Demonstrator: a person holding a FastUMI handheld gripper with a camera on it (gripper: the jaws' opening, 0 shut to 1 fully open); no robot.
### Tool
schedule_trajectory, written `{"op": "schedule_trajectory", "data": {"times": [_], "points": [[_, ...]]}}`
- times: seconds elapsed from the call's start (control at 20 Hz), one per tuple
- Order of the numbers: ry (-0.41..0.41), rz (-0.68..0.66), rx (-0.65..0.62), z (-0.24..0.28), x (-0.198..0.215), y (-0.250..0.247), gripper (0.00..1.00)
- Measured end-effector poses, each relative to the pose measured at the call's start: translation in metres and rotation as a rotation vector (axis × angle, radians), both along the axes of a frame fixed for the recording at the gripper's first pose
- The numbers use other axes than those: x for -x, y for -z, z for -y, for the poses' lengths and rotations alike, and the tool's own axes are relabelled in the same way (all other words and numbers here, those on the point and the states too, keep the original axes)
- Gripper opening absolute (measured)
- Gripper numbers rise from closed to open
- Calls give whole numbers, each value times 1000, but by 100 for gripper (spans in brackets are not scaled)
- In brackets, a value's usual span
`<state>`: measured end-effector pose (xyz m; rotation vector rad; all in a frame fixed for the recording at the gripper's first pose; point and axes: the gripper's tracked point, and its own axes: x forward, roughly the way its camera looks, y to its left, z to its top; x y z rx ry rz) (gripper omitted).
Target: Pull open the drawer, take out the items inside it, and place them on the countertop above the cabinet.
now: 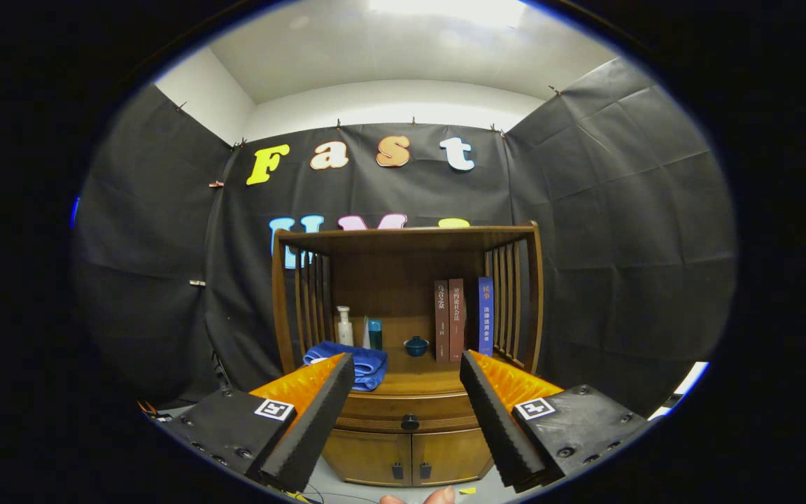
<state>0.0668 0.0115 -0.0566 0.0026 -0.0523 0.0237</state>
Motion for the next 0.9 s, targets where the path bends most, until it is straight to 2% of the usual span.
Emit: {"op": "schedule_trajectory", "data": {"times": [0.25,0.45,0.6,0.9], "points": [[2,-76,34,-12,-79,81,99],[-6,-160,85,-20,-123,162,99],[3,-209,65,-26,-149,216,99],[15,-301,39,-19,-187,285,98]]}}
